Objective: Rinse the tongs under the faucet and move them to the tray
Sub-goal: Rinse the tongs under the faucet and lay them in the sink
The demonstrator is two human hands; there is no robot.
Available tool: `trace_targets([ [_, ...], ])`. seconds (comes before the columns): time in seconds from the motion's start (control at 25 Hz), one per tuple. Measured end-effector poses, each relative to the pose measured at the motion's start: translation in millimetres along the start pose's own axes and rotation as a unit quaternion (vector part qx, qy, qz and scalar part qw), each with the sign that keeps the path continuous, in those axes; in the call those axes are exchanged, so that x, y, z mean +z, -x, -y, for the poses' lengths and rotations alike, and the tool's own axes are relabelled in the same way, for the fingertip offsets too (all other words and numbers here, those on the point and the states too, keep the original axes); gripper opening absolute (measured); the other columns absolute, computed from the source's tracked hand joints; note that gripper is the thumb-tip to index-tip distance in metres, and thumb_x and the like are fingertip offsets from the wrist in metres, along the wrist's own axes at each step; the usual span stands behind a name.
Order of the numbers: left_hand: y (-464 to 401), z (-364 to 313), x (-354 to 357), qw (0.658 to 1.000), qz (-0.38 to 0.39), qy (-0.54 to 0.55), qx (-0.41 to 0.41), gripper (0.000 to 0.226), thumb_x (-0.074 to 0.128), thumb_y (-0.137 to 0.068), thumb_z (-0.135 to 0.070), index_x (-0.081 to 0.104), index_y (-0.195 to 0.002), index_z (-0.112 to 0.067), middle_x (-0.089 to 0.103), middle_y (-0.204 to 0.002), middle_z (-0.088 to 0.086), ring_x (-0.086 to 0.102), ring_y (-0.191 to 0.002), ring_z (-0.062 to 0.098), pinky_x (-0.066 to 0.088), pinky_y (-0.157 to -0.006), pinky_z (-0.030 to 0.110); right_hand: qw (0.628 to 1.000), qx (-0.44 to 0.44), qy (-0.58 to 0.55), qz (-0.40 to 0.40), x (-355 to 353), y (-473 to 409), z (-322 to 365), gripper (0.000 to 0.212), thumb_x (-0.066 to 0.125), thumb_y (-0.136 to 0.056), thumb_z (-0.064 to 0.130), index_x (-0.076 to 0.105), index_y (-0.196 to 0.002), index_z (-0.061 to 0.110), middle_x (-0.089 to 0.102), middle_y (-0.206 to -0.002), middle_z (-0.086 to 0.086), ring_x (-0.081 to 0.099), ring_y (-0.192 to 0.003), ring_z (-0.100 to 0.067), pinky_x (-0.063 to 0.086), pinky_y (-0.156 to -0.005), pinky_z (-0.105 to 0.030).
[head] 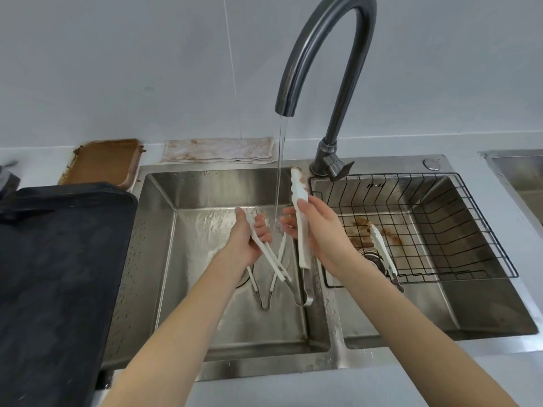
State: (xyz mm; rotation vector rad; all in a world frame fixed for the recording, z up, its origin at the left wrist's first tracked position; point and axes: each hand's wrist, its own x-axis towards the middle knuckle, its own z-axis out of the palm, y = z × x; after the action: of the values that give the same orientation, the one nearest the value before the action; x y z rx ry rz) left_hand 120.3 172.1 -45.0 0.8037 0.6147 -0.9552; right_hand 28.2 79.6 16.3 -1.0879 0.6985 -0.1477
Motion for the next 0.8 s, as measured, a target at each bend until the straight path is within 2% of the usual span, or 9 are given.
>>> trace_targets([
  [0.08, 1, -2, -10, 0.999, -0.003, 0.031, 0.008, 0.053, 0.023, -0.093, -0.056, 0.042, -0.072, -0.011, 0.037, -0.036, -0.003, 0.027, -0.024, 0.008, 0.024, -0.027, 0.013, 0.992, 0.046, -0.104, 0.050, 7, -6, 2, 0.018, 0.043, -0.096, 0.012, 0.054, -0.107, 0.004, 0.064, -0.089, -0.009, 0.068, -0.068, -0.011, 0.060, -0.069, -0.024],
  [0.16, 1, -4, -18, 0.999, 0.001, 0.051, 0.011, 0.055, 0.021, -0.094, -0.055, 0.045, -0.076, -0.009, 0.042, -0.040, -0.003, 0.029, -0.025, 0.009, 0.025, -0.029, 0.014, 0.984, 0.073, -0.146, 0.075, 13, -10, 0, 0.016, 0.043, -0.096, 0.011, 0.057, -0.101, 0.003, 0.065, -0.092, -0.010, 0.070, -0.067, -0.010, 0.060, -0.066, -0.021],
  [0.28, -1, -8, -26, 0.998, 0.000, 0.061, 0.014, 0.055, 0.019, -0.094, -0.055, 0.045, -0.078, -0.009, 0.044, -0.043, -0.003, 0.031, -0.026, 0.009, 0.025, -0.029, 0.014, 0.982, 0.096, -0.141, 0.078, 19, -16, -4, 0.017, 0.045, -0.095, 0.010, 0.057, -0.105, 0.002, 0.065, -0.090, -0.010, 0.070, -0.062, -0.007, 0.058, -0.058, -0.018],
  [0.4, -2, -9, -31, 0.999, 0.006, 0.046, 0.013, 0.055, 0.017, -0.094, -0.055, 0.044, -0.078, -0.010, 0.043, -0.043, -0.003, 0.031, -0.026, 0.009, 0.025, -0.030, 0.014, 0.984, 0.113, -0.116, 0.071, 21, -22, -4, 0.024, 0.047, -0.095, 0.013, 0.055, -0.111, -0.003, 0.062, -0.079, -0.008, 0.064, -0.050, -0.005, 0.052, -0.048, -0.015],
  [0.52, 1, -9, -31, 0.999, 0.013, 0.037, 0.023, 0.052, 0.019, -0.095, -0.054, 0.044, -0.080, -0.011, 0.045, -0.045, -0.004, 0.029, -0.026, 0.007, 0.025, -0.029, 0.013, 0.985, 0.135, -0.095, 0.058, 24, -31, -1, 0.020, 0.046, -0.095, 0.019, 0.056, -0.096, 0.001, 0.057, -0.070, -0.005, 0.057, -0.046, -0.008, 0.050, -0.045, -0.015],
  [0.64, 7, -15, -27, 0.997, -0.001, 0.019, 0.078, 0.046, 0.030, -0.094, -0.052, 0.046, -0.078, -0.012, 0.039, -0.060, -0.004, 0.030, -0.026, 0.005, 0.026, -0.030, 0.012, 0.986, 0.141, -0.083, 0.013, 27, -44, 2, 0.023, 0.042, -0.096, 0.022, 0.054, -0.085, 0.006, 0.050, -0.067, -0.002, 0.046, -0.041, -0.008, 0.042, -0.036, -0.015],
  [0.8, 23, -33, -20, 0.989, 0.028, -0.002, 0.143, 0.038, 0.046, -0.089, -0.051, 0.047, -0.069, -0.018, 0.041, -0.056, -0.008, 0.035, -0.031, 0.003, 0.029, -0.034, 0.013, 0.983, 0.152, -0.104, 0.003, 24, -51, -5, 0.021, 0.036, -0.096, 0.023, 0.055, -0.092, 0.013, 0.047, -0.066, 0.000, 0.040, -0.033, -0.006, 0.033, -0.034, -0.014],
])
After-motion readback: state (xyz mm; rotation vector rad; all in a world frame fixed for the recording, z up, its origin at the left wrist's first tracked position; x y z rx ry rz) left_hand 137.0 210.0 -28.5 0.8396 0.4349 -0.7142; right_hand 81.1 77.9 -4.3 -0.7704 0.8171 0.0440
